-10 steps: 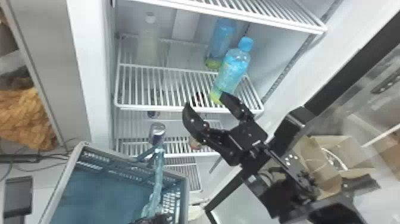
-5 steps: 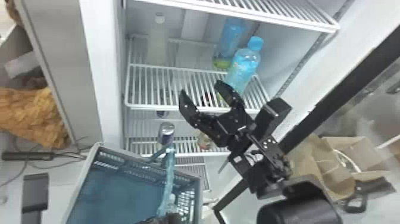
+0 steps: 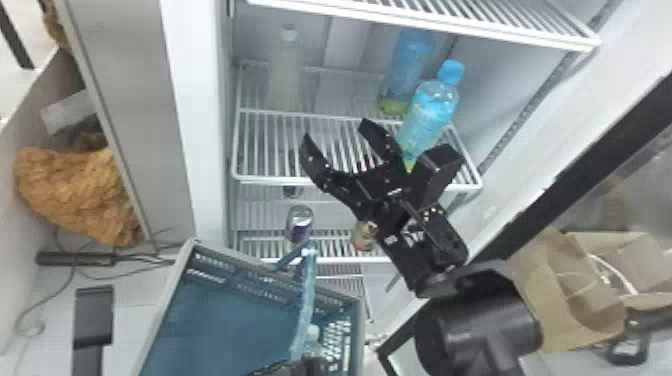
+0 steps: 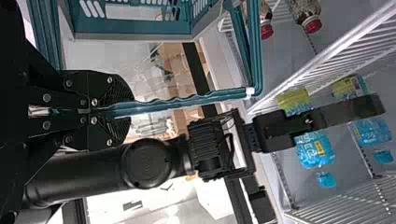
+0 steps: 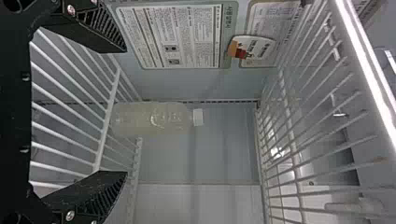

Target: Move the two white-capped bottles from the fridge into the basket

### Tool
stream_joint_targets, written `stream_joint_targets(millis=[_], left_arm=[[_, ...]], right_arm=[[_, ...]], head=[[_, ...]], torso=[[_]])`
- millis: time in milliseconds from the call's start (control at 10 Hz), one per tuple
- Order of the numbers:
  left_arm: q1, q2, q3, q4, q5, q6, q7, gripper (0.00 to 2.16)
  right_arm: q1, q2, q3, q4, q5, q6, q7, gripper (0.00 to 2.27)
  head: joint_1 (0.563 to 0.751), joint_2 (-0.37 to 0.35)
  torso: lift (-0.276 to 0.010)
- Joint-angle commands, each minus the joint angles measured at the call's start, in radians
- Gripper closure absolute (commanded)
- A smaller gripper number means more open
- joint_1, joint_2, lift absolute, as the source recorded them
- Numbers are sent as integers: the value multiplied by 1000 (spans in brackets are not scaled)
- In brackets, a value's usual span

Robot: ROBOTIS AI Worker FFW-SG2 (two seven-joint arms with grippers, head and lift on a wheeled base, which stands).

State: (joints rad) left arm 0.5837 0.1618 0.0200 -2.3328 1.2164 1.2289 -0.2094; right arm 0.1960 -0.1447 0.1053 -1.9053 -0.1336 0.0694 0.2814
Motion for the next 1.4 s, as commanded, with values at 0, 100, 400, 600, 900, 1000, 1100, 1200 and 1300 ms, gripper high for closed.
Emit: stream_joint_targets(millis=[0,100,400,600,900,1000,1100,1200,1300], left_arm=[[-2,1,0,0,0,1,1,1194],[-2,1,0,0,0,1,1,1194],[-17,5,-14,7,4,1,2,1194],[-17,5,-14,10,6,1,2,1194],[-22,5,-18,15,4,1,2,1194],[-24,5,-20,15,6,1,2,1194],[-27,5,-22,17,6,1,2,1194],[-27,7,-24,17,4,1,2,1194],[-29,7,-24,20,6,1,2,1194]], right_arm=[[-51,1,18,66,2,-20,-8,111],[-83,1,30,108,4,-33,-16,110],[-194,2,44,233,-2,-65,-25,108],[-255,2,68,292,-6,-79,-33,98],[-341,5,132,385,-20,-97,-71,90],[-375,10,150,417,-20,-111,-88,88],[-402,13,164,444,-22,-121,-106,88],[-422,16,176,463,-26,-124,-125,87],[-439,20,190,493,-48,-128,-143,87]], head=[[695,-236],[695,-232],[695,-218],[695,-215],[695,-189],[695,-177],[695,-171],[695,-163],[695,-157]], torso=[[0],[0],[0],[0],[0],[0],[0],[0],[0]])
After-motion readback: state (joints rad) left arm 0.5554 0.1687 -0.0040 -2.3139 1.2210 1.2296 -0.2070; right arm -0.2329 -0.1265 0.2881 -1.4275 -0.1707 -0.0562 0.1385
